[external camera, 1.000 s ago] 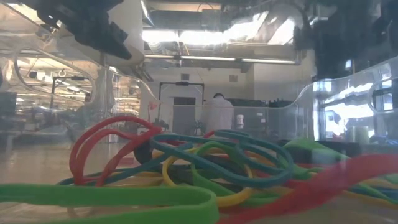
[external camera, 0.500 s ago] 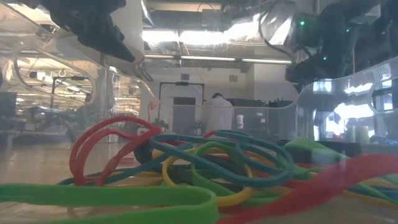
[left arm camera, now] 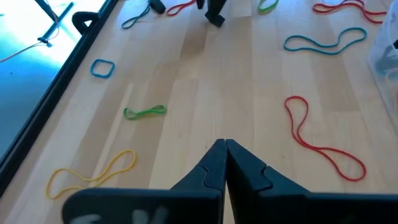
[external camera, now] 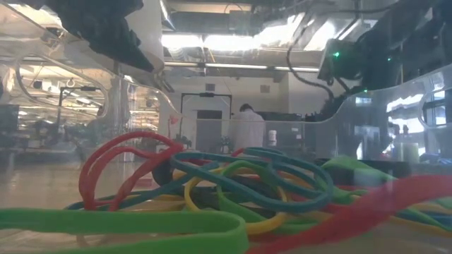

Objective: Pick and place rubber bands into bin
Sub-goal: Put the black rubber band into the transparent bin

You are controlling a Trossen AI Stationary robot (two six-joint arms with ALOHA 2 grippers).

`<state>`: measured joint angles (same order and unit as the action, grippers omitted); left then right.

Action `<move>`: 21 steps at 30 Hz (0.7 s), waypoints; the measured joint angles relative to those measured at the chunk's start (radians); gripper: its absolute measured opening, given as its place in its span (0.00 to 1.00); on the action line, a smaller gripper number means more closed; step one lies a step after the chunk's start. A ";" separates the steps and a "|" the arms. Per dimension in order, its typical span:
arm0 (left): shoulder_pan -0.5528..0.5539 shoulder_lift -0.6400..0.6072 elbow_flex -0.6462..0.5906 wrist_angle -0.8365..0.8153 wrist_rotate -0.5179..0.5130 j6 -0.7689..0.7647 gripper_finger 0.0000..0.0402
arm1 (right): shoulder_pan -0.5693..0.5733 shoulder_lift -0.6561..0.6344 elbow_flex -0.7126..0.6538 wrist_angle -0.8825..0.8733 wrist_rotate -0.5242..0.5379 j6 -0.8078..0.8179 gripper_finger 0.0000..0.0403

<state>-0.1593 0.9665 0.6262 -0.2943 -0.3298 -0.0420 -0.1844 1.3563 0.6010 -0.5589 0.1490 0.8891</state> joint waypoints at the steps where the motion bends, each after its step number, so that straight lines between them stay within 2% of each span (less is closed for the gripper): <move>1: 0.000 0.000 0.000 -0.001 0.000 0.000 0.01 | 0.000 0.019 0.000 0.008 -0.021 0.000 0.87; 5: 0.000 0.000 0.000 -0.005 0.000 0.002 0.01 | 0.006 0.084 0.006 0.004 -0.060 0.022 0.78; 8: 0.000 0.000 0.000 -0.015 0.000 0.002 0.01 | 0.033 0.108 0.009 -0.009 -0.037 0.023 0.66; 13: 0.000 0.000 0.000 -0.042 0.000 0.002 0.01 | 0.069 0.117 0.055 -0.040 -0.036 0.030 0.35; 17: 0.000 0.000 0.000 -0.056 0.000 0.002 0.01 | 0.088 0.118 0.098 -0.020 -0.113 0.027 0.07; 21: 0.000 0.000 0.000 -0.057 0.004 0.002 0.01 | 0.108 0.119 0.149 -0.044 -0.096 0.027 0.03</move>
<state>-0.1596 0.9668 0.6262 -0.3513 -0.3257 -0.0395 -0.0764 1.4750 0.7505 -0.6030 0.0526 0.9163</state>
